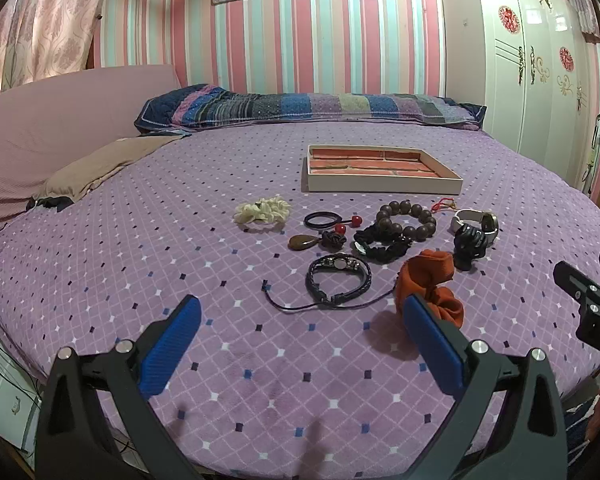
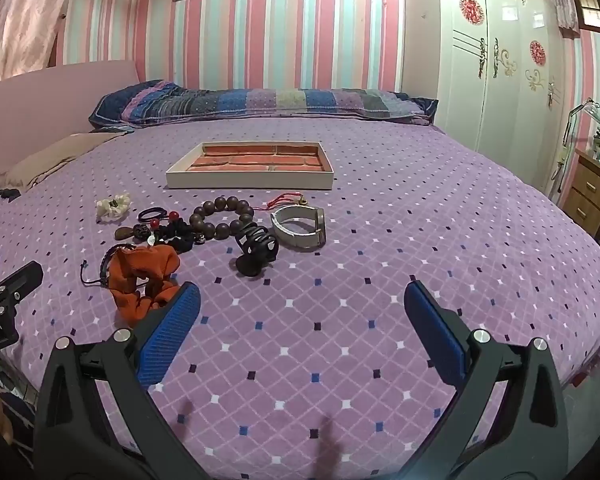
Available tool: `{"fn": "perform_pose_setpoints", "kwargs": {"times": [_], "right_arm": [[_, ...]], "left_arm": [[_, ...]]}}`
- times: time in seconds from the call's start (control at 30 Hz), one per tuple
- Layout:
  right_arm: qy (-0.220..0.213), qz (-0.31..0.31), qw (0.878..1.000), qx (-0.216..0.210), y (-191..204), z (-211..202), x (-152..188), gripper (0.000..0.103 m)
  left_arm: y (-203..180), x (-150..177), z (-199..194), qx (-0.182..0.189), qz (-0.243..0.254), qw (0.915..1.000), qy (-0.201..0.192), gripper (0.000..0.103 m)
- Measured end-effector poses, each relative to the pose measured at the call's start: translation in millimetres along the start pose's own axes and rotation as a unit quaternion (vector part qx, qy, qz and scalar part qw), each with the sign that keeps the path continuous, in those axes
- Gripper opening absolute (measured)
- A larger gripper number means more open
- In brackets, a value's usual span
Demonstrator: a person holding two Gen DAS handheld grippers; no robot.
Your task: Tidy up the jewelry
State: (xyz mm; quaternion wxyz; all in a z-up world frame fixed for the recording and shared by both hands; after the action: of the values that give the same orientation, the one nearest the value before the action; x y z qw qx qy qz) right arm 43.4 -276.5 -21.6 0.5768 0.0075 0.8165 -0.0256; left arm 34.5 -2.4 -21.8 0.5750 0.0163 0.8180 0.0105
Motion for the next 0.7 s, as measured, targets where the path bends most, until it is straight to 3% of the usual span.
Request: {"fn": "perform_pose_setpoints", "kwargs": {"times": [0.7], "right_arm": [[-0.001,0.000,1.000,0.002,-1.9,-0.4,-0.1,0.099]], "left_arm": [[0.0,0.0,0.1,0.001,0.000,1.0000,0.001,0.099]]}}
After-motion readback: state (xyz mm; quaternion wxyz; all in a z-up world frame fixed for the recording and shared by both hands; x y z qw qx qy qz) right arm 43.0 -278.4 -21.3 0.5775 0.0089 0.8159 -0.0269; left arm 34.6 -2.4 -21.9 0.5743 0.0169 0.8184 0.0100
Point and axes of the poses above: each gripper's, at about its wrist camera, not at the fingertips, and z roughly the way its jaws point, y to its left, x to its underside, the point moved 4 cm from there along z, roughly the way its jaws point, and after that the axes turned 12 degrees about -y, right-handed, at the moved point
